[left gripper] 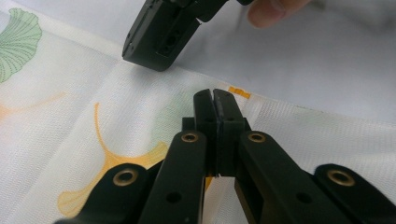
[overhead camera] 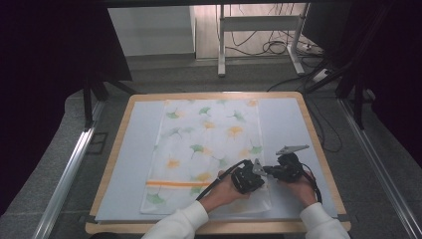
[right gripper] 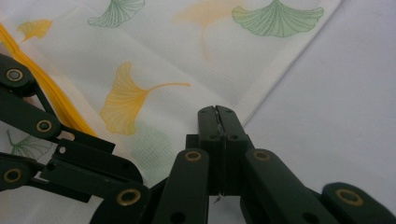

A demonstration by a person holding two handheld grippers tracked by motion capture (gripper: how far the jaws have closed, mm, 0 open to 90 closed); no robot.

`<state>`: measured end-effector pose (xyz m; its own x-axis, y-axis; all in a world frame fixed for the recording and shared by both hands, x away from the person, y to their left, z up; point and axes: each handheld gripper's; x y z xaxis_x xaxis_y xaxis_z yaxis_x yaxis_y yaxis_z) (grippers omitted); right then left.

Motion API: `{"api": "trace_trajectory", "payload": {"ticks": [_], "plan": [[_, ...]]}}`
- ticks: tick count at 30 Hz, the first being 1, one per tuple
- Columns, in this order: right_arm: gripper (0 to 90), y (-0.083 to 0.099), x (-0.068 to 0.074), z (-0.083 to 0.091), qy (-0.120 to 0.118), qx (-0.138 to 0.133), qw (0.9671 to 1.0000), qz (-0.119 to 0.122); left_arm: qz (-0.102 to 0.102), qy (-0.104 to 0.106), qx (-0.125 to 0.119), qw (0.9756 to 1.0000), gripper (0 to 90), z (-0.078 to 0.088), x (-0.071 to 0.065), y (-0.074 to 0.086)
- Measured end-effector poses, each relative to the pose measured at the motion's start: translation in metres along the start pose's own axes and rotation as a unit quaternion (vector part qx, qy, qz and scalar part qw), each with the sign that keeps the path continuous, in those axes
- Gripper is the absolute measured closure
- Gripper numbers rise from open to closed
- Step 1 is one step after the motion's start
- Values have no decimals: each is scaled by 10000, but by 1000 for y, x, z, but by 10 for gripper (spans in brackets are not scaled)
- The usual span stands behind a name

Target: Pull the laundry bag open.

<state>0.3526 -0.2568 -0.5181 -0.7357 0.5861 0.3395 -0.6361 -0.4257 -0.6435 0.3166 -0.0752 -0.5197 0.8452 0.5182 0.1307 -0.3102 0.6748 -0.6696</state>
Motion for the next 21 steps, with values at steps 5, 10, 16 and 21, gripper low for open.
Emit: {"api": "trace_trajectory", "payload": {"ticks": [5, 10, 16, 21], "plan": [[895, 1, 5, 10, -2, -119, 9999, 2, -27, -19, -13, 10000, 900, 0, 0, 0], [895, 13, 22, 36, -138, -441, 9989, -81, 59, 41, -49, 10000, 900, -1, 1, 1], [895, 32, 45, 33, -307, -27, 9994, -180, 89, 30, -89, 9999, 900, -1, 0, 1], [895, 30, 53, 21, -428, 262, 9987, -131, 109, 2, -88, 9999, 900, -1, -1, 1]]}}
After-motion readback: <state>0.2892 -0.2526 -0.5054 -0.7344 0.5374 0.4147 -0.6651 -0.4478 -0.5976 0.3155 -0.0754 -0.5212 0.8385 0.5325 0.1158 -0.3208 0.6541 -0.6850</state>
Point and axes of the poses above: each handheld gripper's, and its own axes: z roughly backward along the jaws, y roughly out of its underside, x roughly to its left, and after that the axes turned 12 degrees about -y, right-handed
